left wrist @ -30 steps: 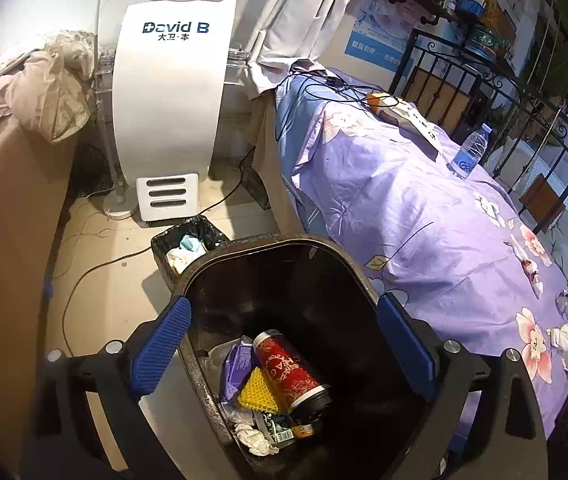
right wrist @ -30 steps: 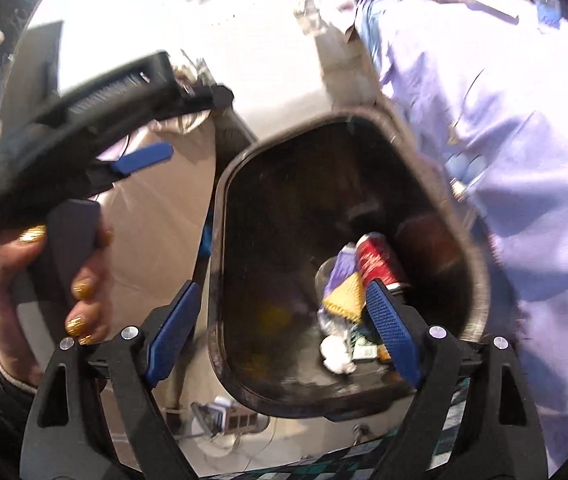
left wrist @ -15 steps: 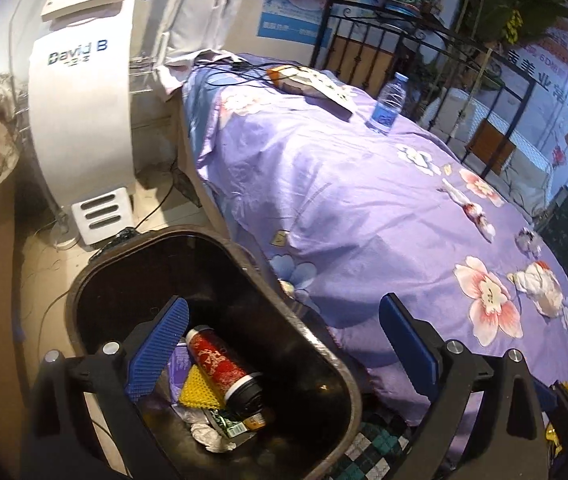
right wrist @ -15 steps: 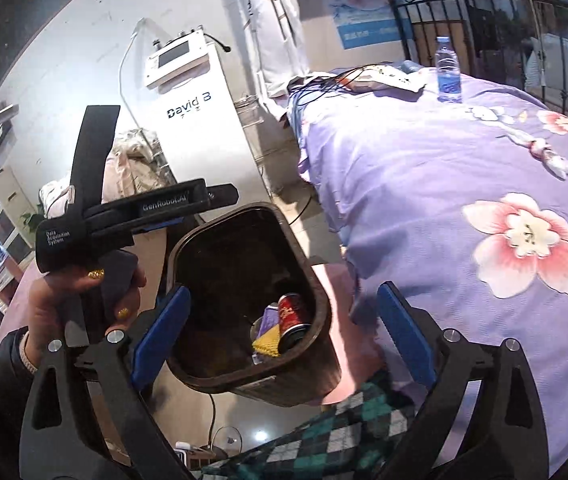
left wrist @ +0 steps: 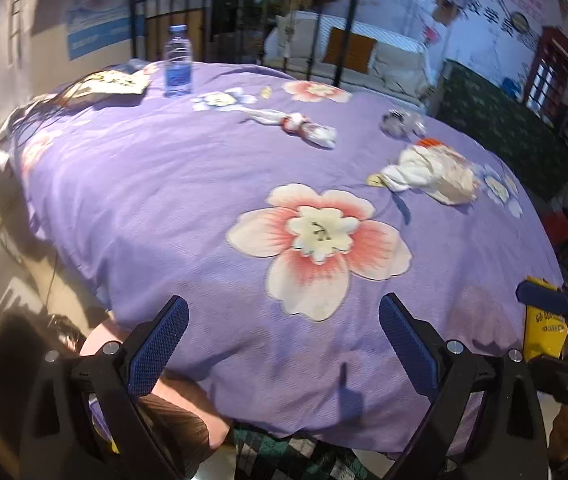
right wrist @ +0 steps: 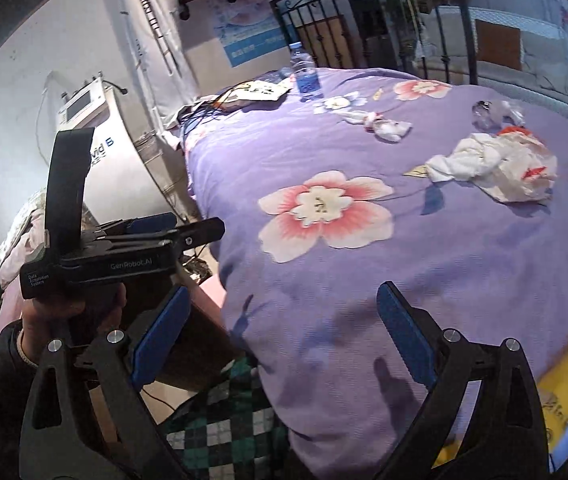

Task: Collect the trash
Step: 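Move both tools back over the bed toward the tissue pile, then grasp the white tissue with the left tool while the right tool grasps the red-printed plastic bag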

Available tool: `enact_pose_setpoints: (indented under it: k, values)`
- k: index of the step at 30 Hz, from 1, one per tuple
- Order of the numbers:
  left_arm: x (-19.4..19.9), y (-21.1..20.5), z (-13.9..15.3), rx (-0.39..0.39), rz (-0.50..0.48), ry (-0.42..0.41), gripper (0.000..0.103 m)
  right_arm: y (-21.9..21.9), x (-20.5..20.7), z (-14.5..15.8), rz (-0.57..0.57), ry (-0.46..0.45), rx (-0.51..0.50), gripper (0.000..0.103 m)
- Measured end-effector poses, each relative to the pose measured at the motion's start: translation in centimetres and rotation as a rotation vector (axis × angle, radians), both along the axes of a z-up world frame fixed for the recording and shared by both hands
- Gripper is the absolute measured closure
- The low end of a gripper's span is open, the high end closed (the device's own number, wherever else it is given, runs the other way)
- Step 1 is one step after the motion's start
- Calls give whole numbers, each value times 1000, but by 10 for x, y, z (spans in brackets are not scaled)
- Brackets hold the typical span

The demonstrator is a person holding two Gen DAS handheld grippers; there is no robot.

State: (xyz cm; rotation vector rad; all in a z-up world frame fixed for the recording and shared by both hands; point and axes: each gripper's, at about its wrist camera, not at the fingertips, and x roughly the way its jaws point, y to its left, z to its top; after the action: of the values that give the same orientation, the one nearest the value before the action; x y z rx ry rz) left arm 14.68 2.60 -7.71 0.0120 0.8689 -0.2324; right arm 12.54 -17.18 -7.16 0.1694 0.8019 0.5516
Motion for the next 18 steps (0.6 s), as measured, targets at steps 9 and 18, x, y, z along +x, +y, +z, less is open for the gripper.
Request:
enact_pose_setpoints:
  k: [9,18]
  values:
    - [72,-100,-4,54,-217,40,11,-81,21,14,-124,21,-50,10]
    - [148,-186,-13,112,-298,15,15,-134,38,9,-197,61,-51,10]
